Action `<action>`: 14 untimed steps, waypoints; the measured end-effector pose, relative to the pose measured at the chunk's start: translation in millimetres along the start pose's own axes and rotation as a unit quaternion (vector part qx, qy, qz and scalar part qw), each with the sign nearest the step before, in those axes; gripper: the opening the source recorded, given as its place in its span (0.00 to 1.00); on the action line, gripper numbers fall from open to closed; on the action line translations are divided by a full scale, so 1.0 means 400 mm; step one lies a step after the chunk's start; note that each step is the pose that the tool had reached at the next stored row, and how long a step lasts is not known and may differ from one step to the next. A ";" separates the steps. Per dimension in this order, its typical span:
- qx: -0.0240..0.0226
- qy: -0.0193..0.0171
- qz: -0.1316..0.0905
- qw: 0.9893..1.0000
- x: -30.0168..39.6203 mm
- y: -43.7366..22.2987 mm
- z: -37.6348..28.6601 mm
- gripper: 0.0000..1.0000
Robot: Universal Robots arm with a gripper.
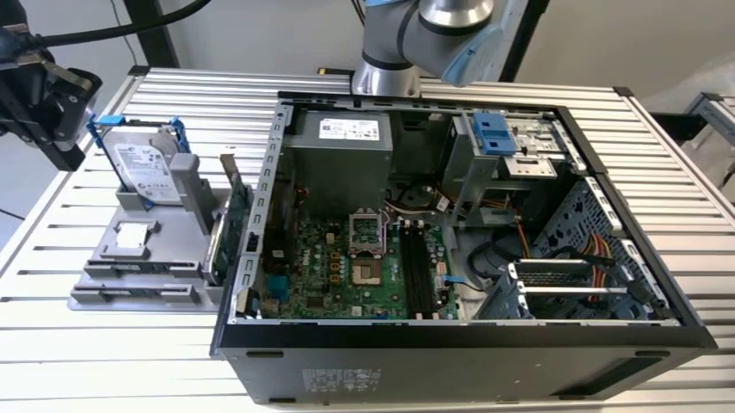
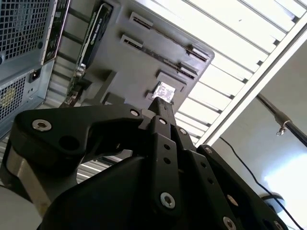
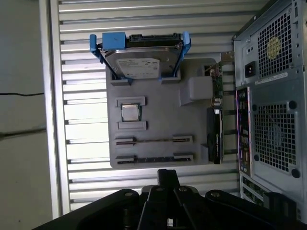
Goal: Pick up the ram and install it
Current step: 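Reach for the ram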
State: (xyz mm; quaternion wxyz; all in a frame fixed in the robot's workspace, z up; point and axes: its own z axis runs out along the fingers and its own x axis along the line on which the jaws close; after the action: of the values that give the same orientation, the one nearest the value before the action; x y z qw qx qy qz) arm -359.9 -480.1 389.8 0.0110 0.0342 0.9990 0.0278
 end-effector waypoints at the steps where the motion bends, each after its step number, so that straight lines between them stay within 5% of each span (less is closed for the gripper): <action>1: 0.000 0.000 -0.002 1.000 0.000 0.000 0.000 0.00; 14: 0.000 0.001 -0.025 1.000 0.001 0.000 0.000 0.00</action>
State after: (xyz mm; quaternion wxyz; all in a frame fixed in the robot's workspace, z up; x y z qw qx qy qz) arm -360.3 -480.0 389.9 0.0102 0.0093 0.9995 0.0280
